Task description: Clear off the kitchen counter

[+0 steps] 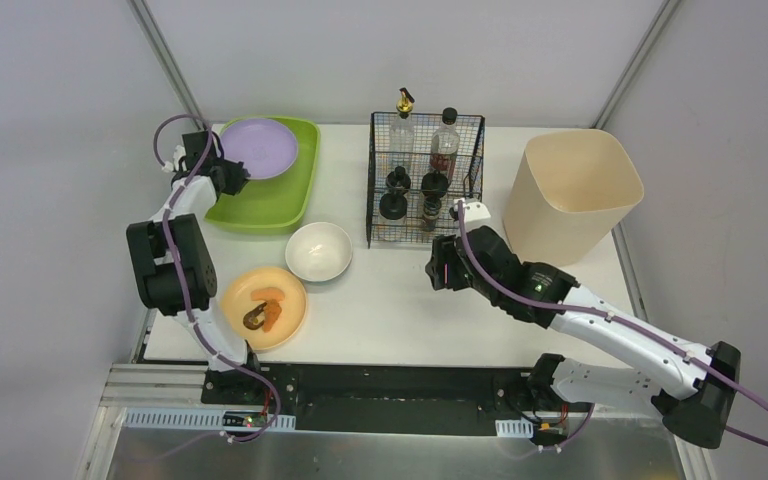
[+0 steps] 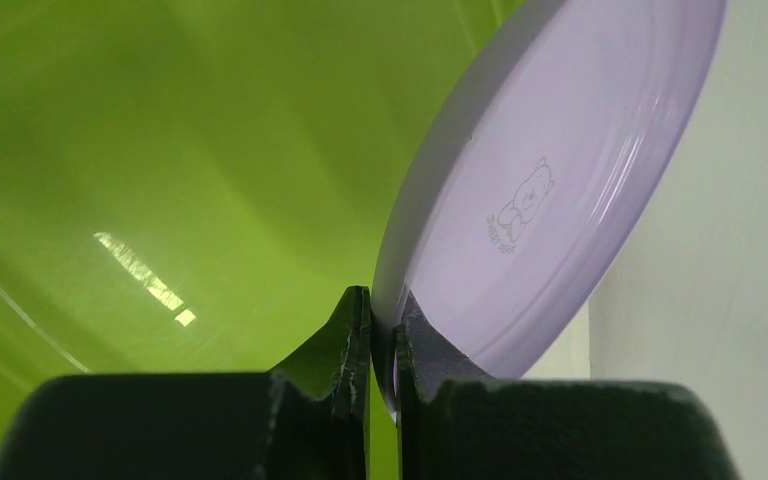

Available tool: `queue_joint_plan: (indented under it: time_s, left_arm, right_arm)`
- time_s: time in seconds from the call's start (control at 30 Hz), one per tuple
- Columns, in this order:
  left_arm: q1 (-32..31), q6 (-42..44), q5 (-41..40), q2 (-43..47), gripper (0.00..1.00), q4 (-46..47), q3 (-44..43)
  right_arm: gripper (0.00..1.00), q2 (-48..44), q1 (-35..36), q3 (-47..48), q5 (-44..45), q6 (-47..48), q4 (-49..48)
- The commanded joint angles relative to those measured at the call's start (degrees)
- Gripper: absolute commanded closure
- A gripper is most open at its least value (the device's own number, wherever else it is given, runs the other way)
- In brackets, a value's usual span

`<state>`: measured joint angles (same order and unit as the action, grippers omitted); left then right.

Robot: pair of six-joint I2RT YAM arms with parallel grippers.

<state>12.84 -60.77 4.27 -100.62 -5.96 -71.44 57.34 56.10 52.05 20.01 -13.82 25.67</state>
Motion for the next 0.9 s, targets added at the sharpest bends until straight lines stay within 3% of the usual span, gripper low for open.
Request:
queue_joint_plan:
  time_s: [0.0, 0.37, 0.47, 0.73, 0.87]
  left_arm:
    - [0.5, -1.5, 0.1, -3.8, 1.0, 2.0, -5.2]
    - [0.5, -3.6, 1.8, -12.8, 0.97, 2.0, -9.6]
    - [0.2, -4.1, 2.6, -14.7, 0.87, 2.0, -10.8]
    - [-0.7, -3.0, 5.3, -20.1, 0.69, 2.2, -16.7]
    - [-0.7, -2.6, 7.3, -20.9, 0.55, 2.4, -17.9]
  right_arm:
    - [0.42, -0.9, 0.3, -0.7, -0.8, 0.5, -2.3]
    - [0.41, 1.2, 0.2, -1.4, -1.7, 0.3, -3.8]
    - [0.42, 2.1, 0.3, -1.3, -2.0, 0.3, -4.1]
    - [0.42, 3.1, 0.2, -1.5, -2.0, 0.3, -4.5]
    - [0.42, 3.7, 0.3, -1.4, -1.9, 0.3, -4.5]
